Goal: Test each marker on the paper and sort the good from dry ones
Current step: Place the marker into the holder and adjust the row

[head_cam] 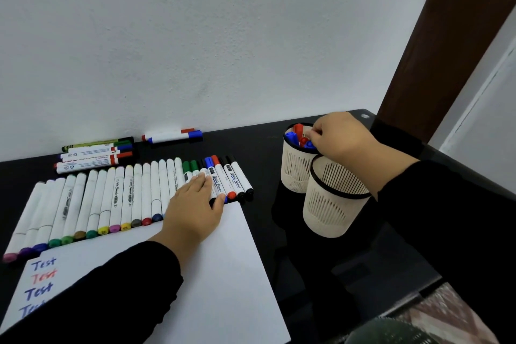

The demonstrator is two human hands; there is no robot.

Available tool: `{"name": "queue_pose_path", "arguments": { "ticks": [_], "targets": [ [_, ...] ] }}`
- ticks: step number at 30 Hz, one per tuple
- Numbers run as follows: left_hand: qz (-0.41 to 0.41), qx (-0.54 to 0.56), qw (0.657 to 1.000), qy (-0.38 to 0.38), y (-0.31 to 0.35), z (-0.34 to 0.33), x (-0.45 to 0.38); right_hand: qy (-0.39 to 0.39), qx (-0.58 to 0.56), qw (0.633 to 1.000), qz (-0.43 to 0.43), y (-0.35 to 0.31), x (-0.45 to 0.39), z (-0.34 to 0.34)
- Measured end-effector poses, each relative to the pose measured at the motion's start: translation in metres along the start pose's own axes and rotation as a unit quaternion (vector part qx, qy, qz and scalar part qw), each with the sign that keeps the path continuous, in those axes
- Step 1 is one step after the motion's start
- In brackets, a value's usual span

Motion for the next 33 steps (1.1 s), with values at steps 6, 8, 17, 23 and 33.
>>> {"name": "queue_pose_path", "arguments": {
  "ticks": [6, 8, 17, 23, 33],
  "targets": [
    [0.010, 0.009, 0.999, -0.032, -0.001, 0.000, -0.001, 0.055, -0.024, 0.997, 0.039, -0.007, -0.002, 0.014],
    [0.016, 0.021, 0.999, -0.041, -0.001, 0.002, -0.003, 0.054, -0.033, 0.997, 0.054, -0.013, -0.002, 0.015],
    [0.035, 0.051, 0.998, -0.013, -0.032, 0.026, -0.008, 0.021, -0.035, 0.985, 0.167, -0.085, 0.005, 0.013],
    [0.035, -0.016, 0.999, 0.025, -0.083, 0.038, -0.003, -0.001, -0.041, 0.970, 0.239, -0.156, 0.000, -0.011],
    [0.021, -0.032, 0.998, 0.041, -0.121, 0.034, -0.004, -0.021, -0.069, 0.956, 0.285, -0.241, -0.048, -0.089]
  ]
}}
Point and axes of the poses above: each hand's wrist, its own x-axis away from the middle knuckle, its own z-axis out of the back of the hand, y = z × x, the point moved 9 cm from there along -x, towards the middle knuckle, and after that the axes turned 15 degrees about y, right-handed, at the moved point
